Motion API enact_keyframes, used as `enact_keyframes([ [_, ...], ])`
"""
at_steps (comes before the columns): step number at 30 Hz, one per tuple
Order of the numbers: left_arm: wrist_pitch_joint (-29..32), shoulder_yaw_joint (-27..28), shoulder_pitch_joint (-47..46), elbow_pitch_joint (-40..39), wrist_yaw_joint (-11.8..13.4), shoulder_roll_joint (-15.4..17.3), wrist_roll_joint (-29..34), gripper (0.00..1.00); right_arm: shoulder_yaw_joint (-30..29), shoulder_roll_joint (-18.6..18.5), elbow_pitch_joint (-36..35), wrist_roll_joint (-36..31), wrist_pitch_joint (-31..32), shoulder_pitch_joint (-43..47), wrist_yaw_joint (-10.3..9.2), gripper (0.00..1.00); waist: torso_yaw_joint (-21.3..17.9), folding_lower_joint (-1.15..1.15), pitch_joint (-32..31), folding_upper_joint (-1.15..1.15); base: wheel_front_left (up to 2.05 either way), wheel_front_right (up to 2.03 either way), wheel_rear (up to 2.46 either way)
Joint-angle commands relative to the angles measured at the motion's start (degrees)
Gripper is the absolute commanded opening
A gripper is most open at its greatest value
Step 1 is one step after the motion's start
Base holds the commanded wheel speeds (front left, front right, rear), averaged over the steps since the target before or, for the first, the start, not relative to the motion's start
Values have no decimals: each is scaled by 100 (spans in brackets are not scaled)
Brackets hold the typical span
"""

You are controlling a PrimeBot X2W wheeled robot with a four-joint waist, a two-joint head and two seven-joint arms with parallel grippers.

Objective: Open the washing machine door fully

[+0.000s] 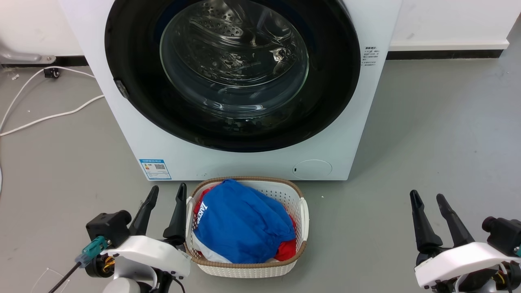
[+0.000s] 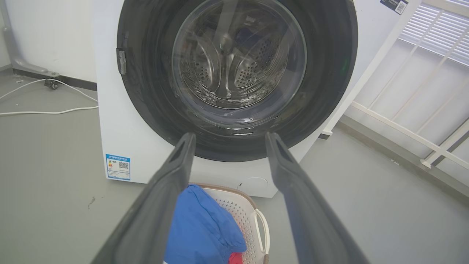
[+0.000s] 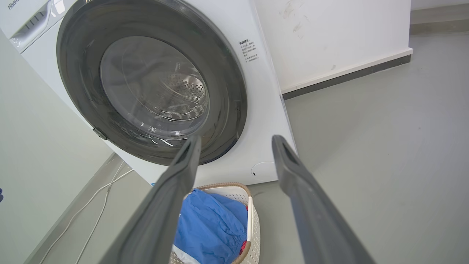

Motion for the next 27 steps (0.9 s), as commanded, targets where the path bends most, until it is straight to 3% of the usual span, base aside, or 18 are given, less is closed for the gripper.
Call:
enact_keyframes([
  [1,-46,-26,-137,-44,18,60,110,100,7,9,-94,-125,-37,-16,9,100,-2,0,1,0,0,0,0],
  [27,-392,-162,-207,180,182,171,1335,100,24,19,-275,-1357,-217,62,12,100,-34,0,26,0,0,0,0],
])
